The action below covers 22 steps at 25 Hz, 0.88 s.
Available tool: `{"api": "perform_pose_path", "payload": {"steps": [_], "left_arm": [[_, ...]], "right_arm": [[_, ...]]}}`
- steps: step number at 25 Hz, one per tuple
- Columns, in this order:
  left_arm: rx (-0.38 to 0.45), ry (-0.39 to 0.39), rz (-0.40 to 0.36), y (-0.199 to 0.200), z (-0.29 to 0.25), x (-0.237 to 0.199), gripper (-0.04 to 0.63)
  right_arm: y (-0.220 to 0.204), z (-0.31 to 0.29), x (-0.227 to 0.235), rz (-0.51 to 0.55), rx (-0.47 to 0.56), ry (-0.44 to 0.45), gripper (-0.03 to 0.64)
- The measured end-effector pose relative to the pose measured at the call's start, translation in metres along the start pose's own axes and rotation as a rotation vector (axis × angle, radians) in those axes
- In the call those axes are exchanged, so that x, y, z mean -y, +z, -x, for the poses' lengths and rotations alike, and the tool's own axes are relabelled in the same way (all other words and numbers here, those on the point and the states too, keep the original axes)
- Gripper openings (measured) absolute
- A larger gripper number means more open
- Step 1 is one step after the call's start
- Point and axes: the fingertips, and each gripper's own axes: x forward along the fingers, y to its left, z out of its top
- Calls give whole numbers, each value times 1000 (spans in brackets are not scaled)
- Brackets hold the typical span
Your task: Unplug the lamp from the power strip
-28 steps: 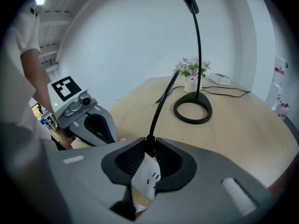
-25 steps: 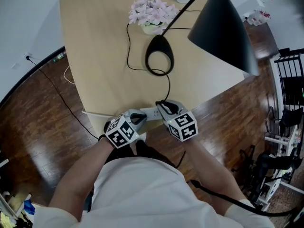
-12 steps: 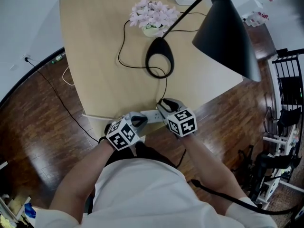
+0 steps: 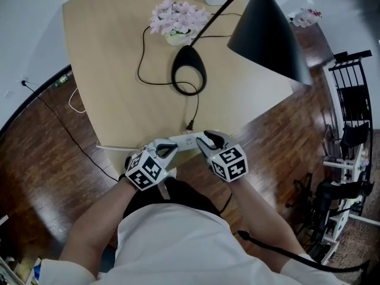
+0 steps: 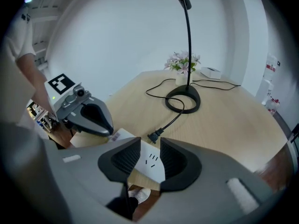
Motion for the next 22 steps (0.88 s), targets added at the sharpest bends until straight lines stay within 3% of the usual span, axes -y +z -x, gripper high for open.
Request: {"api": "perform_pose_path", "payload": {"steps": [3,8,11,15,22], "left_arm": [[90,24,22,18,25,-2,5],[109,69,12,26,61,14,5],[154,133,-2,39,83,46,5],[235,277,-38,60,114,91,5],[367,409,61,79,162,214,5]], "right_arm": [[-8,21,-13,10,24,-3,135],[-28,60,-34,-14,89,28,135],[-41,88,-54,-55,136,89,135],[-63,138,-79,-12,214,128,135],[-135,232,-122,58,318,182,135]]}}
